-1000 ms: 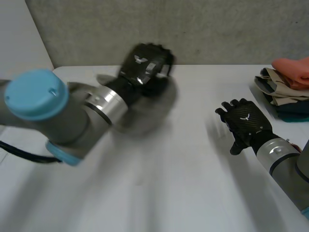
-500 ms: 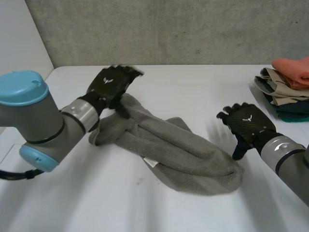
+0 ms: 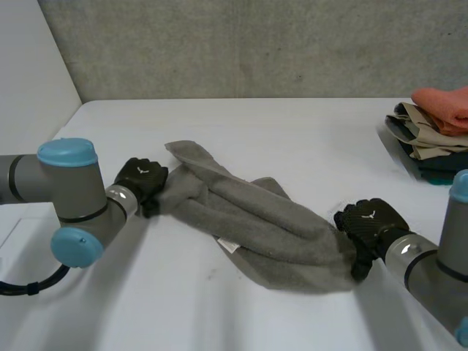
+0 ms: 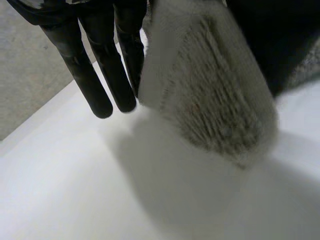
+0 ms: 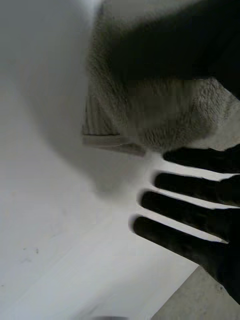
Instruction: Fold the laundry.
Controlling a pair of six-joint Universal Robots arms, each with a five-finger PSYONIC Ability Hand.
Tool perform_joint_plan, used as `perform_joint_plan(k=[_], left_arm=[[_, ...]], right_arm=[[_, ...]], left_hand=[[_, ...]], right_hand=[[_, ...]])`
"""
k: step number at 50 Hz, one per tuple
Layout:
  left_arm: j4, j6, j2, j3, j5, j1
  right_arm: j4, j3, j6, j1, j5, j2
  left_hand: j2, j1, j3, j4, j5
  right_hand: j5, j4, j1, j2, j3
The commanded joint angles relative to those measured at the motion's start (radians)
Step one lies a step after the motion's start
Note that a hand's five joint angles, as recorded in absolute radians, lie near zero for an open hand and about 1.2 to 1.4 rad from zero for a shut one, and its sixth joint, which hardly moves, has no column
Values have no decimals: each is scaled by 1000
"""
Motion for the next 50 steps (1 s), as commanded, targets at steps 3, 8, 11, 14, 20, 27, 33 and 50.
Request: perform_joint_plan(k=[3,8,11,14,20,27,33,50], left_arm=[[15,-4,105,-55,-5,-26],[17,-19,314,-160,1,-35],[15,-44,459,-223,2,-35],[17,-81,570,-263,2,-35],[17,-207,797,-323,12,-20],[14,-291,821,-339,58,-16],[15,-293,627,-323,58,-35],[14,-296,561,-270,21,-52]], right_arm=[[-58,-15,-14,-3,7,14],[-40,-42,-33,-8,7,-120],[-18,-73,-88,-21,6,-220],[12,-123,-161,-64,6,-291],[40,-254,-212,-89,-51,-329],[-13,-473,-172,-75,-117,-106],[-141,-605,-172,-48,-122,149],[-169,-406,-82,-5,78,74]], left_hand=[[523,476,524,520,531],[523,476,524,520,531],[523,476,524,520,531],[523,476,524,520,531],[523,476,524,520,531],[523,476,524,520,531],[523,476,524,520,531],[523,476,524,520,531]], right_hand=[[762,748,815,719,729],[762,748,815,719,729],[762,748,815,719,729],[762,748,815,719,729],[762,748,815,719,729],[762,748,815,719,729],[762,748,815,719,729],[-459,-474,-406,-503,-493]])
